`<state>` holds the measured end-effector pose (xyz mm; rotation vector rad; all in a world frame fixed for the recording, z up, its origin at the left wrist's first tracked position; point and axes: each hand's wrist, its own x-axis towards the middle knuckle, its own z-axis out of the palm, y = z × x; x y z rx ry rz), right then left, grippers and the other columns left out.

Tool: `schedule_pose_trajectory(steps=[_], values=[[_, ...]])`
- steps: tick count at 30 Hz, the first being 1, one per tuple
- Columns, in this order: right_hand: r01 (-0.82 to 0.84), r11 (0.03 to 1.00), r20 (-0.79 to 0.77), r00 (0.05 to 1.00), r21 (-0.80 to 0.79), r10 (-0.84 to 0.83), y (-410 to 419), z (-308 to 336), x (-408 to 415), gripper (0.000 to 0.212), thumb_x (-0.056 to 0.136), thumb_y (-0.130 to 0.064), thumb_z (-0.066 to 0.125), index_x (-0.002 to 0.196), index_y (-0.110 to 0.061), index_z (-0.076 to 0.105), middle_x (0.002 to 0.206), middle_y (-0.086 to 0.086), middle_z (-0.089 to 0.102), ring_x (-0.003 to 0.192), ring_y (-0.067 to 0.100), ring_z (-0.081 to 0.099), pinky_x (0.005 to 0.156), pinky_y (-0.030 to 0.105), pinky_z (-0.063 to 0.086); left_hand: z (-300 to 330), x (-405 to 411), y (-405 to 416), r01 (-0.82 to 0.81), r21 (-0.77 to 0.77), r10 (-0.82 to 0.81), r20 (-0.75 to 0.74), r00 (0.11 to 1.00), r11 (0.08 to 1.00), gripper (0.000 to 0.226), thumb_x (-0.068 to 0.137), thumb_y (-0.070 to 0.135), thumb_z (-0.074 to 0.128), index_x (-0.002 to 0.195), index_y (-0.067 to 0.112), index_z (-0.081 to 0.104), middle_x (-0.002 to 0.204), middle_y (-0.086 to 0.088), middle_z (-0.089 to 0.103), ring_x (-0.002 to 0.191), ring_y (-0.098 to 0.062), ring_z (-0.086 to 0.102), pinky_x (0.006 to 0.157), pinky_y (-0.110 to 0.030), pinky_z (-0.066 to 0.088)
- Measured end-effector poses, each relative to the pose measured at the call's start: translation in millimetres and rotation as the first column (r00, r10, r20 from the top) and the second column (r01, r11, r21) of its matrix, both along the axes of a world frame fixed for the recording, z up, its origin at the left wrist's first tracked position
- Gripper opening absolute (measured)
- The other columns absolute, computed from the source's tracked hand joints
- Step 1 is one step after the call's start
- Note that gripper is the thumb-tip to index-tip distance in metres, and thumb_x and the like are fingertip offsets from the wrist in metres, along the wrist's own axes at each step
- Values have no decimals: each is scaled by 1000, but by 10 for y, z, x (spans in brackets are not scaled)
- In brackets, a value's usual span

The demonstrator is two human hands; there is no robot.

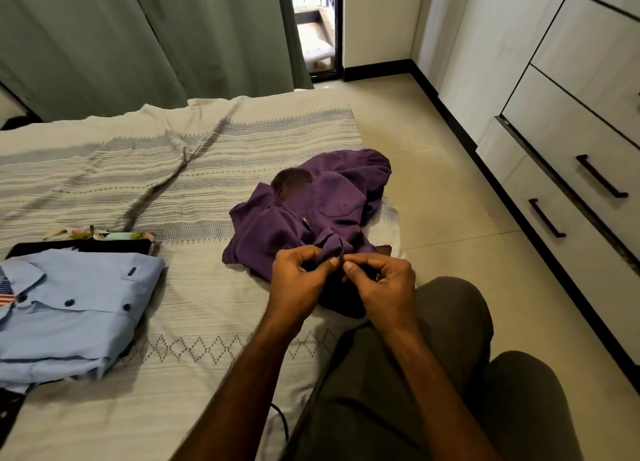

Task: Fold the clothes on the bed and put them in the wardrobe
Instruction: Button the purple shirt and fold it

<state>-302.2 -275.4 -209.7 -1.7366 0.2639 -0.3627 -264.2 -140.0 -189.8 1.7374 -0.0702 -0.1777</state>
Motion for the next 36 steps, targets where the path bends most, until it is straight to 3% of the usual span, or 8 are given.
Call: schedule_pose_trajectory(steps=[5, 9, 11, 17, 20, 24, 30, 36], values=[[-104, 986, -24, 994, 133, 108, -85, 24, -1, 20, 85, -2, 76, 89, -22, 76, 74, -2, 76, 64, 17, 73, 71, 25, 61, 34, 58, 91, 161, -172, -185, -135, 973, 972, 19, 88, -3, 69, 72, 6, 73, 64, -6, 68, 60, -13, 64, 57, -22, 49], [-220, 953, -53, 971, 209, 235, -124, 12, -7, 12, 88, 0, 73, 92, -12, 74, 82, 4, 75, 74, 17, 73, 72, 29, 61, 56, 106, 178, 226, -240, -286, -254, 924, 944, 9, 88, 2, 69, 80, -2, 72, 73, -19, 69, 66, -23, 67, 60, -26, 53], [-249, 955, -59, 964, 160, 261, -134, -27, 2, 12, 89, -3, 72, 93, -14, 74, 87, -1, 74, 83, 13, 72, 77, 30, 60, 35, 84, 163, 174, -244, -242, -288, 926, 954, 5, 85, 0, 71, 81, -2, 69, 67, -9, 68, 61, -15, 65, 57, -22, 51], [-151, 979, -99, 981, 133, 165, -77, -197, -21, 9, 91, -7, 70, 95, -15, 71, 91, -3, 73, 90, 15, 71, 82, 44, 62, -132, -49, 28, -223, 33, 223, 1, 975, 974, 44, 62, 5, 93, 73, 10, 50, 59, 10, 43, 55, -4, 39, 53, -22, 42], [-64, 994, -92, 993, 92, 73, 17, -238, -21, 9, 90, -9, 72, 95, -16, 71, 89, -5, 73, 88, 12, 71, 79, 42, 62, -175, -160, -51, -230, 120, 210, 158, 965, 966, 23, 76, 12, 86, 67, 15, 64, 59, 8, 56, 56, -8, 50, 56, -33, 47], [35, 999, -13, 999, -33, -35, 121, -200, -42, 6, 90, -16, 74, 95, -19, 72, 88, -13, 72, 84, 5, 69, 75, 29, 61, -207, -185, -71, -179, 94, 166, 129, 978, 979, 8, 91, 14, 72, 86, 17, 77, 79, 3, 75, 76, -14, 72, 73, -45, 61], [86, 989, 109, 991, -119, -73, 158, -172, -76, 7, 92, -16, 71, 95, -22, 71, 86, -20, 69, 83, 1, 68, 71, 16, 56, -50, -200, -130, -129, 19, 128, 55, 990, 991, 7, 90, 20, 75, 88, 14, 78, 80, -1, 76, 78, -17, 74, 71, -34, 60], [-14, 983, 56, 998, 183, 3, 94, -180, -37, 10, 87, -13, 77, 96, -17, 77, 92, -6, 77, 91, 11, 73, 81, 26, 60, -88, -139, -80, -104, -60, 104, -6, 995, 993, 19, 99, 14, 62, 84, 9, 72, 79, -12, 71, 78, -31, 68, 73, -42, 57]])
